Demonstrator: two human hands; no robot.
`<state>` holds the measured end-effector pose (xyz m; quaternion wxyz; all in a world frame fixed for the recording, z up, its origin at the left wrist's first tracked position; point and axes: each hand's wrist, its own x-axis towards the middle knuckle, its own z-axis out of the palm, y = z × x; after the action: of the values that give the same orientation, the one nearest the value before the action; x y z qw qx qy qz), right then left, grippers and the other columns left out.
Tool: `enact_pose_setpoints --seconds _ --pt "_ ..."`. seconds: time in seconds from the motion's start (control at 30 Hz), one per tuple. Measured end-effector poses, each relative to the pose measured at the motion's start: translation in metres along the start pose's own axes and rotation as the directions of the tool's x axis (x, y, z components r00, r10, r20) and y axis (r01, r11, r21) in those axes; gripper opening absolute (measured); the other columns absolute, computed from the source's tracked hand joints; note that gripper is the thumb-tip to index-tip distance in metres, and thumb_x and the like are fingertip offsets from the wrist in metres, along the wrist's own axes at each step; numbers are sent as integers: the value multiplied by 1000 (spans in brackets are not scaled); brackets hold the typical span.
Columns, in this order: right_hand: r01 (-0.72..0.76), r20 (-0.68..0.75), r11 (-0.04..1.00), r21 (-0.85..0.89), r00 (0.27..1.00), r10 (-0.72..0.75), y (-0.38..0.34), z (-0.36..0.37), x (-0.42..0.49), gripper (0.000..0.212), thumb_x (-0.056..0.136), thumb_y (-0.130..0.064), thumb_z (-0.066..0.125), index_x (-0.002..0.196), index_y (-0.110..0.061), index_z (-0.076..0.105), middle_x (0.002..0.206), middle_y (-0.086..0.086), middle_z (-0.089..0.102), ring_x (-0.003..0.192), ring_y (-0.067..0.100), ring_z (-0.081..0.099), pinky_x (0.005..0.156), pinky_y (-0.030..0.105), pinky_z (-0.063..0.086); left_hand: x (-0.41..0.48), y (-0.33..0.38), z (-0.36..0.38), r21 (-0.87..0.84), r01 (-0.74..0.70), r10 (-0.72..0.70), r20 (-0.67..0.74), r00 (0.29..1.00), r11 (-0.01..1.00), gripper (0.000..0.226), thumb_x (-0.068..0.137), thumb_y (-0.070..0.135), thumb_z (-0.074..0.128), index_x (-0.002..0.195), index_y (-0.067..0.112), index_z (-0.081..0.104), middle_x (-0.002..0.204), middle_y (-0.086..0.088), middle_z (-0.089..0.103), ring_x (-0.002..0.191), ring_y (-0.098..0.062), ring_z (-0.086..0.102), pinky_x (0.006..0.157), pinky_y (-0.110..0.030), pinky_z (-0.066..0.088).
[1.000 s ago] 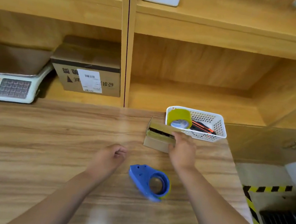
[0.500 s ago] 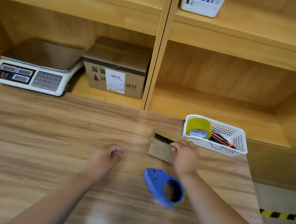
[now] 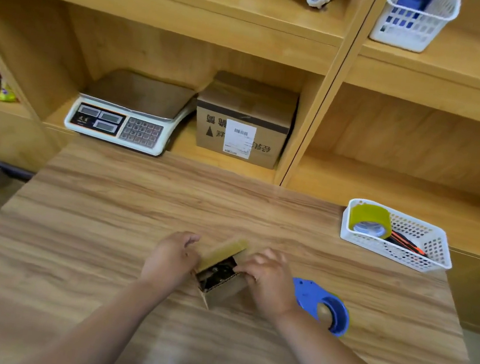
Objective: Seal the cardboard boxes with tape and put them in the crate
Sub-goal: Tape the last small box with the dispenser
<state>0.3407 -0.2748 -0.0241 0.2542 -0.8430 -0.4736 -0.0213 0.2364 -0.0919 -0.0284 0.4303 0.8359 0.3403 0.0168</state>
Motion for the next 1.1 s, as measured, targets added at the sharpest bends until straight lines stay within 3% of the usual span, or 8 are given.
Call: enact_pose_setpoints --seconds 0.13,0.33,0.5,0.7,0.83,0.93,1.03,1.1 --pt "48 63 999 -20 997 -46 -19 7 -5 27 57 -3 82 75 -23 78 72 -7 70 73 25 65 66 41 51 -3 -10 0 174 34 -51 99 994 984 50 81 28 66 130 24 54 128 5 56 117 -13 52 92 -25 44" --pt "54 21 997 -62 998 -53 -26 8 -10 36 49 -4 90 74 -27 78 83 -2 71 75 26 67 64 41 53 -6 -10 8 384 -68 -35 255 966 921 59 73 36 70 126 25 50 113 3 58 102 -18 57 73 -28 45" --pt "-145 56 988 -58 987 149 -25 12 -21 36 65 4 73 87 -25 78 114 6 66 101 33 60 81 42 46 -9 -11 9 450 -95 -16 237 971 888 41 77 35 66 113 20 53 104 0 60 97 -21 57 72 -32 48" --pt "-422 136 906 21 899 416 -20 25 -33 25 88 -42 60 110 -35 69 139 -2 47 126 18 37 104 32 30 -11 -10 3 421 -55 -42 219 975 905 24 78 35 62 93 18 53 84 2 59 78 -18 58 55 -26 39" --pt "-492 182 870 26 858 480 -17 29 -34 35 85 -35 66 120 -36 64 143 -2 42 131 16 32 107 27 26 -10 -10 -1 358 -9 -94 271 958 934 27 73 41 67 83 16 59 73 4 61 67 -11 57 45 -22 35" --pt "-402 116 910 -102 904 412 -18 25 -33 35 74 -28 77 109 -26 71 139 3 47 122 27 42 102 38 37 -11 -14 -4 274 41 -127 303 945 961 30 69 45 71 64 18 59 56 7 60 54 -5 56 37 -15 31" --pt "-108 99 972 -208 986 131 -28 22 -27 31 51 -12 86 78 -22 72 100 -1 66 87 23 61 76 34 52 -13 -14 -3 249 64 -137 290 947 966 35 68 48 74 65 20 52 59 8 56 55 -5 52 37 -17 30" --pt "25 134 974 -224 991 6 -36 25 -26 30 46 -10 83 71 -23 73 79 -7 65 75 16 63 81 32 54 -14 -14 -2 241 66 -134 279 951 968 37 67 49 75 65 21 51 61 8 55 56 -7 52 41 -21 30"
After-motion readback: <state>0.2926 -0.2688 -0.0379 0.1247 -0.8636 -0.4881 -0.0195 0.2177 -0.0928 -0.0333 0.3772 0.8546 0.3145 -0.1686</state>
